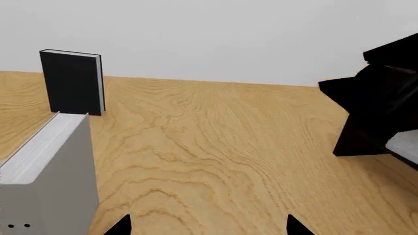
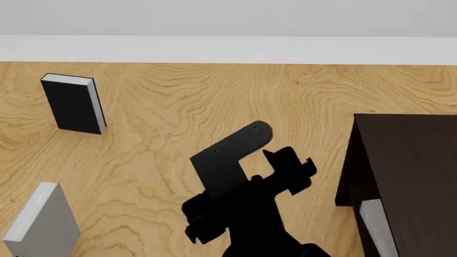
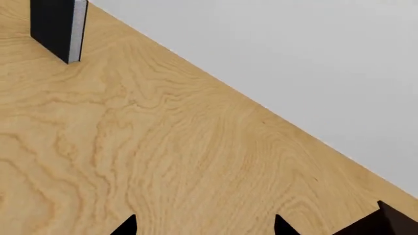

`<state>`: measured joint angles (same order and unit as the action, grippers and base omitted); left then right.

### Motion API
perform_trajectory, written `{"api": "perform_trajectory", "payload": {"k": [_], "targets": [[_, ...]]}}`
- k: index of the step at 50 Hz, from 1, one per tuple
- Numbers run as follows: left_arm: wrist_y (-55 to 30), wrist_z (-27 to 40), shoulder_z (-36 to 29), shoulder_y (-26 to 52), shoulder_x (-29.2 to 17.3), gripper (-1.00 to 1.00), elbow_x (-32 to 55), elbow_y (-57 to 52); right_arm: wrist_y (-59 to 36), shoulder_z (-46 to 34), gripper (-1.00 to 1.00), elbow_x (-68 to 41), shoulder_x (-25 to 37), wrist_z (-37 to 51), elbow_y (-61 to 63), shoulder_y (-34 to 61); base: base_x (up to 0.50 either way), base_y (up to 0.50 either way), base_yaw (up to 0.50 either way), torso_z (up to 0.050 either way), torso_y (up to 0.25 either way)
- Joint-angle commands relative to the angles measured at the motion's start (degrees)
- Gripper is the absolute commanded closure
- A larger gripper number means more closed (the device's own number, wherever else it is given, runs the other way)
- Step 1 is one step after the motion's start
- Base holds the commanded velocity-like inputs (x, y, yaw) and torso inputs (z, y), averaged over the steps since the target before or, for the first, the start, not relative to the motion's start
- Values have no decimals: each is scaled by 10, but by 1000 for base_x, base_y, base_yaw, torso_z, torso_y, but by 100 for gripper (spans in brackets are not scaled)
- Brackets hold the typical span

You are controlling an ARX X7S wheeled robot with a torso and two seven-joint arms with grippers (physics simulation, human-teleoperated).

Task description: Pick up the book on the right and place it on the cabinet shelf.

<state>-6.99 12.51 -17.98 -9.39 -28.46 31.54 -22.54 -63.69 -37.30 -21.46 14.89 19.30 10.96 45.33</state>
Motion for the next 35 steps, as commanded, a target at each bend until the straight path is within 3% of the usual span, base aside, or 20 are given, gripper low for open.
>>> {"api": "perform_trajectory", "payload": {"k": [1,23,29,35], "targets": [[0,2,0,0,-1,-100,0,-1,-38,42,-100,-12,18,33,89,-15,0,0,0,0,0],[-1,7,-2,-3,-4,-100,3,-11,-182,178,-100,-85,75,90,385,-113,0,0,0,0,0],[-1,9,-2,-7,-8,-100,3,-18,-256,268,-100,-136,63,86,476,-131,0,0,0,0,0],[-1,12,-2,-10,-10,-100,3,-25,-228,330,-100,-387,129,249,489,-132,0,0,0,0,0]]}}
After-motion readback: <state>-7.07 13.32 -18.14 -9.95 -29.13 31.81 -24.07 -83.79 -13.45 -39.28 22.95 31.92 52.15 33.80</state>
